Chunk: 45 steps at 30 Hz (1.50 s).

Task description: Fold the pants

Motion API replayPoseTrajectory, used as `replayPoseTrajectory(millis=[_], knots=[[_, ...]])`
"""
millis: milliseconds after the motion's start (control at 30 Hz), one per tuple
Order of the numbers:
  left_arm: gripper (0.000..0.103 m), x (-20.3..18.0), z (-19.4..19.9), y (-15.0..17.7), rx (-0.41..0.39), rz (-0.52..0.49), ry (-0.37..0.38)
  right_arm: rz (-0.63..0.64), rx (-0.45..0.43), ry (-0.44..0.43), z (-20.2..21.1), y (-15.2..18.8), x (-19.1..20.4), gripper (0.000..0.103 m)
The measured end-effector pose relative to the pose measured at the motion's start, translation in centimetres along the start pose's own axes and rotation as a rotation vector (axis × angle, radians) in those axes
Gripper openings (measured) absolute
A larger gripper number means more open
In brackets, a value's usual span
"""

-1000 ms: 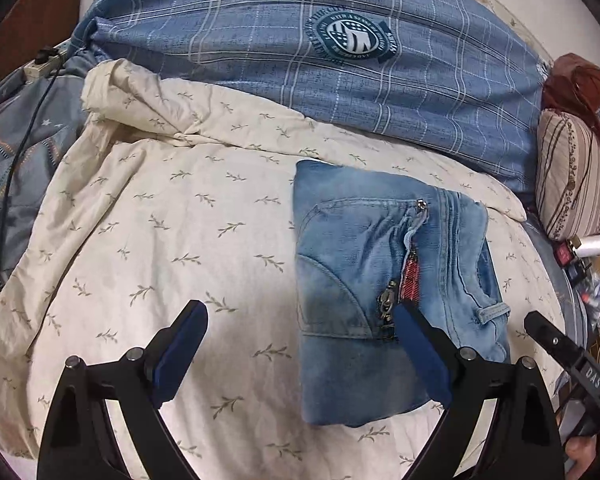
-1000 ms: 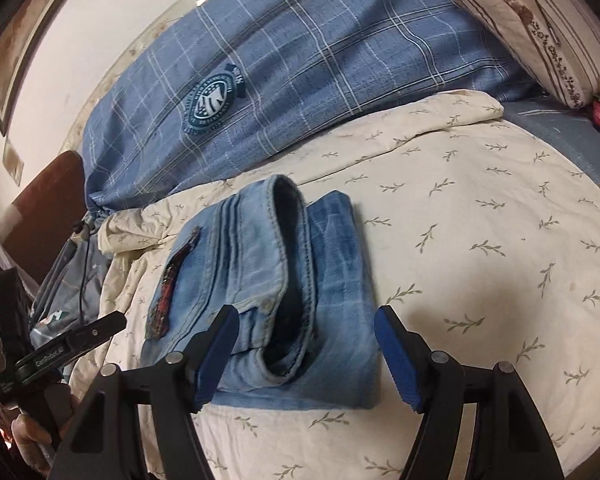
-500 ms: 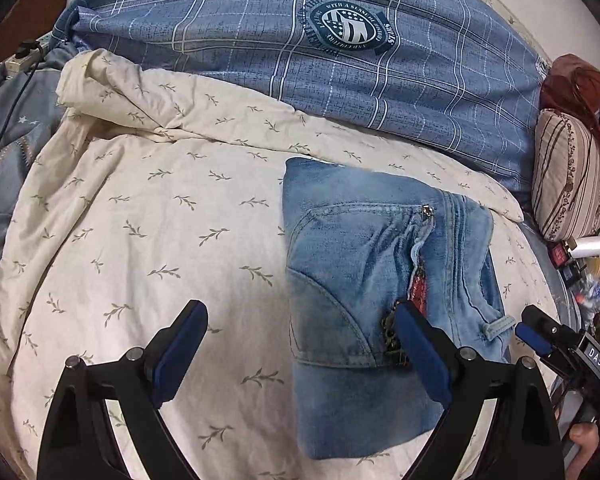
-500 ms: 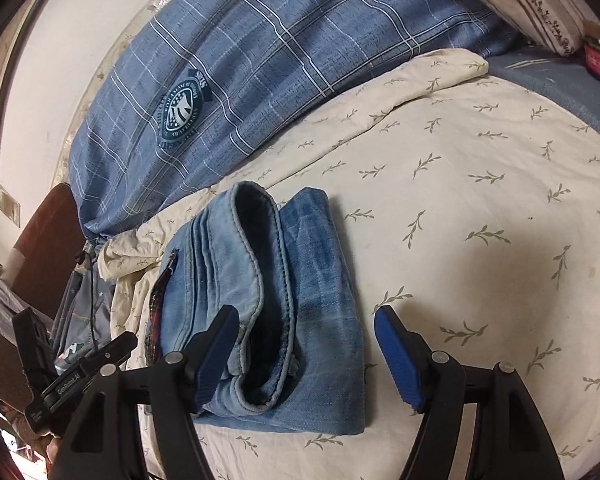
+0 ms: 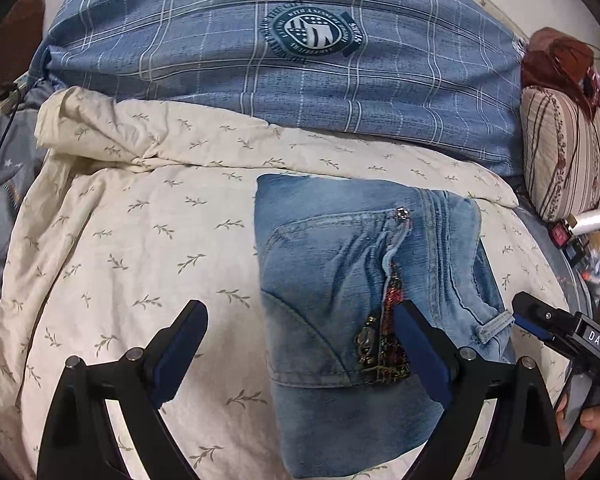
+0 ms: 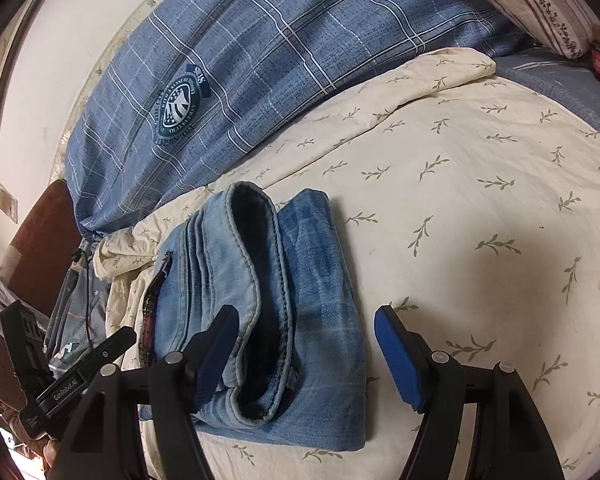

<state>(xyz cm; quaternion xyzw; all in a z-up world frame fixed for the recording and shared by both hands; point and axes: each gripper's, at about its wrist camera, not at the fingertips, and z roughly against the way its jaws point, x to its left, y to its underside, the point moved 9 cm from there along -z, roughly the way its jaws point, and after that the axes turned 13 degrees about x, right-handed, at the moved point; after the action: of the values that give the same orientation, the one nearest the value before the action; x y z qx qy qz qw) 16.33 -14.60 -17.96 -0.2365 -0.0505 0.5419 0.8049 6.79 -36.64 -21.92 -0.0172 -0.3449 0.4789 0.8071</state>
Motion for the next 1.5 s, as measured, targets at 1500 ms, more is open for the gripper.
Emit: replayPoseTrajectory(millis=[1500], knots=[[0.093,-1.3,-5.4,0.5,0.174,0.066,0.350,-0.020,0.080,-0.179,-4.2,-0.7,1.5,0.079]])
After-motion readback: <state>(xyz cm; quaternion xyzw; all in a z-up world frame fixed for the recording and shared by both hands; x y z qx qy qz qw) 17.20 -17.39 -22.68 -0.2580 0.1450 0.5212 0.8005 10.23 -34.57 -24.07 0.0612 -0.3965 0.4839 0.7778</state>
